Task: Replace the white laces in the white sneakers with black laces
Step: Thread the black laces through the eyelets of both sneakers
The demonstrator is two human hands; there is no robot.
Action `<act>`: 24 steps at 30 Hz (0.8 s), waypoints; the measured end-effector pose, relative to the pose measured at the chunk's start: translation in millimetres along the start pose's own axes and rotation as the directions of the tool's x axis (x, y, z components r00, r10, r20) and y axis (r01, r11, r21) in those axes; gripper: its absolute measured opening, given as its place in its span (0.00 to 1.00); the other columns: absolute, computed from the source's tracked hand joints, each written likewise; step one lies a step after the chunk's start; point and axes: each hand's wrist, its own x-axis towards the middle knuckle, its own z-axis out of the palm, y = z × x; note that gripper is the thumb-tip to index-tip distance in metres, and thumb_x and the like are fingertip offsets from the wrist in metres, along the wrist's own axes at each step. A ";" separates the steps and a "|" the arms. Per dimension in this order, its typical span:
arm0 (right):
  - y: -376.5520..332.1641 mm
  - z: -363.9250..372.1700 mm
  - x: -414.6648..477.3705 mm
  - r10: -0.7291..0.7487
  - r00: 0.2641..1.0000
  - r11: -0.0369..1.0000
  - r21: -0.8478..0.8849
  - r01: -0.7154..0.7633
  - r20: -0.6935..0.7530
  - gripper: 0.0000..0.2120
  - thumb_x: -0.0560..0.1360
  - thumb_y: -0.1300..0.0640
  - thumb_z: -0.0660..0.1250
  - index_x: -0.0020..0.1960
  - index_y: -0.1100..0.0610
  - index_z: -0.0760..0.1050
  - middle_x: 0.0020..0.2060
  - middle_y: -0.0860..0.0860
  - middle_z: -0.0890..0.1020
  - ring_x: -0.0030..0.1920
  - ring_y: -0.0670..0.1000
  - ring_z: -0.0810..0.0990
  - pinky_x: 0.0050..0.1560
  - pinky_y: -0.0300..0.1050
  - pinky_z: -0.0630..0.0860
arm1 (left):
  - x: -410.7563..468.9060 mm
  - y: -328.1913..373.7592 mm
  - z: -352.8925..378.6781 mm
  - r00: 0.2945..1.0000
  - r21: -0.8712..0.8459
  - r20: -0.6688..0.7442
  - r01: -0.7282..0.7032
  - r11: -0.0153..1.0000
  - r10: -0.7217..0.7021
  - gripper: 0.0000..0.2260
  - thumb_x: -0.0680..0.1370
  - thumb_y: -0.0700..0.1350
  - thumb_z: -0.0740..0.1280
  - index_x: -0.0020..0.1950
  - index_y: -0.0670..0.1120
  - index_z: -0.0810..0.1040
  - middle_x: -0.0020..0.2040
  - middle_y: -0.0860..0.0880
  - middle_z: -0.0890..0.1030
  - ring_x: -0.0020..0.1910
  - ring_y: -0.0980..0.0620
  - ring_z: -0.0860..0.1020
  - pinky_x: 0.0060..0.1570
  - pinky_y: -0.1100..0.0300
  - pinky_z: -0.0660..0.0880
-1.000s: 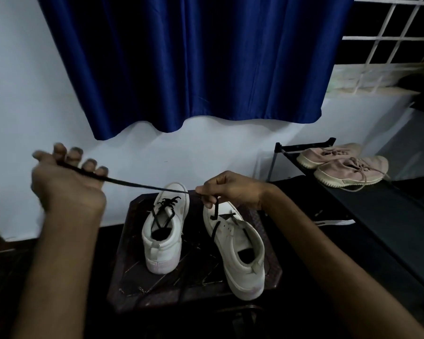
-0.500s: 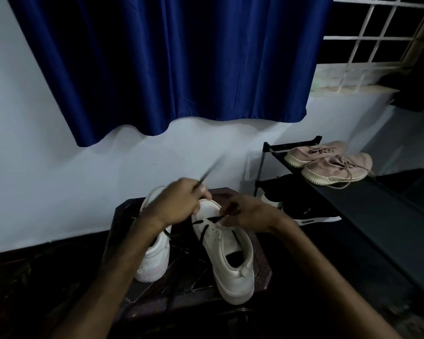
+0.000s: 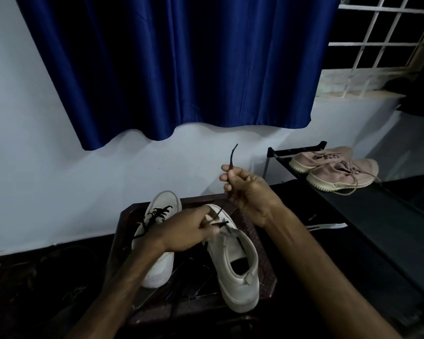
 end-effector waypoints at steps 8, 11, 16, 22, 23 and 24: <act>23.9 13.1 -5.9 -0.169 0.984 0.857 -0.485 0.174 0.054 0.07 0.79 0.67 0.63 0.51 0.69 0.79 0.36 0.60 0.83 0.32 0.49 0.78 0.37 0.39 0.74 | 16.2 41.9 -21.3 0.917 -0.713 -0.370 -0.176 0.679 -0.151 0.14 0.83 0.47 0.59 0.55 0.41 0.81 0.44 0.37 0.80 0.39 0.43 0.75 0.37 0.60 0.78; 26.0 16.7 -6.9 -0.189 0.977 0.755 -0.621 0.210 0.100 0.09 0.79 0.60 0.65 0.50 0.62 0.82 0.39 0.60 0.85 0.39 0.58 0.82 0.45 0.50 0.78 | 18.3 46.8 -23.0 0.886 -0.694 -0.443 -0.240 0.679 -0.140 0.12 0.82 0.44 0.62 0.49 0.38 0.82 0.36 0.41 0.80 0.32 0.44 0.74 0.31 0.58 0.74; 4.3 -7.0 -30.8 -0.131 0.983 0.230 -0.960 0.158 0.130 0.13 0.77 0.44 0.66 0.50 0.53 0.80 0.39 0.48 0.82 0.41 0.45 0.80 0.44 0.41 0.75 | 22.1 36.6 -2.7 0.836 -0.673 -0.534 -0.328 0.663 -0.127 0.09 0.81 0.38 0.62 0.50 0.41 0.82 0.37 0.45 0.82 0.28 0.54 0.75 0.28 0.65 0.72; 14.1 -32.9 -40.0 0.171 0.984 0.070 -0.997 0.042 0.053 0.15 0.78 0.45 0.64 0.55 0.54 0.80 0.49 0.52 0.84 0.51 0.52 0.81 0.53 0.50 0.77 | 40.1 7.2 48.6 0.858 -0.233 -0.502 -0.015 0.972 -0.107 0.07 0.77 0.45 0.68 0.41 0.48 0.85 0.34 0.54 0.83 0.36 0.58 0.80 0.40 0.62 0.75; 16.3 -32.0 -38.6 0.129 0.989 0.013 -0.998 0.068 0.069 0.13 0.79 0.48 0.62 0.53 0.55 0.80 0.49 0.55 0.84 0.52 0.55 0.81 0.51 0.49 0.76 | 42.1 4.3 53.6 0.863 -0.183 -0.492 0.029 0.983 -0.117 0.07 0.75 0.46 0.69 0.40 0.49 0.85 0.36 0.55 0.83 0.39 0.57 0.81 0.42 0.60 0.76; 19.6 -29.8 -37.6 0.096 0.993 -0.048 -0.996 0.072 0.067 0.13 0.80 0.51 0.60 0.52 0.57 0.80 0.50 0.57 0.83 0.53 0.58 0.81 0.49 0.49 0.74 | 42.0 3.6 56.0 0.864 -0.159 -0.486 0.058 0.986 -0.129 0.06 0.74 0.46 0.69 0.39 0.50 0.85 0.37 0.56 0.84 0.41 0.57 0.81 0.43 0.60 0.75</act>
